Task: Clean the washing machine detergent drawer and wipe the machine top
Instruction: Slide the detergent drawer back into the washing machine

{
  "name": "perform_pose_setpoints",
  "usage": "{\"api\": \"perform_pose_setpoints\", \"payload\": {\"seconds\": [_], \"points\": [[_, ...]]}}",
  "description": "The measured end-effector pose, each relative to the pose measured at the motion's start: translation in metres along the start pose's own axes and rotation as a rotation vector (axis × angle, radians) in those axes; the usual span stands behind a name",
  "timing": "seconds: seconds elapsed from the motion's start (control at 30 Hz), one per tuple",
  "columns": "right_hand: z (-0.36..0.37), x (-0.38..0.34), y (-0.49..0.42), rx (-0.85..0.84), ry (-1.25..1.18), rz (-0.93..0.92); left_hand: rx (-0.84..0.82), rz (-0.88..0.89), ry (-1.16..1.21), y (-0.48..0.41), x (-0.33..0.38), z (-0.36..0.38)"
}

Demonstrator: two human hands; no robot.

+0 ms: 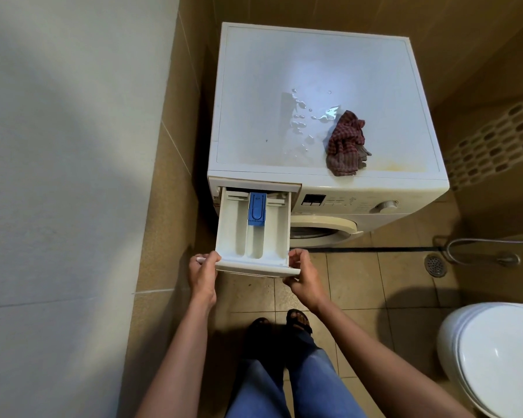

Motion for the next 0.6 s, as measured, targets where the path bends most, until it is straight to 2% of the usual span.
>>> {"api": "perform_pose_setpoints", "payload": {"seconds": [0.13, 0.37, 0.6], "points": [[0.001, 0.007, -0.003, -0.025, -0.034, 0.006, -0.016, -0.004, 0.001, 0.002, -0.003, 0.000], [-0.008, 0.000, -0.014, 0.034, -0.116, 0.005, -0.062, 0.020, -0.039, 0.000, 0.011, 0.016], [-0.012, -0.002, -0.029, 0.083, -0.071, 0.008, -0.077, -0.010, -0.047, -0.010, 0.017, 0.025]]}}
Point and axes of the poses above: each hand's wrist, its own y-axis away from the middle knuckle, its own z-axis out of the palm, x = y × z, the point moved 9 cm from there along -y, towards the middle knuckle, and after that the axes turned 7 degrees about y, right-handed, at the moved point
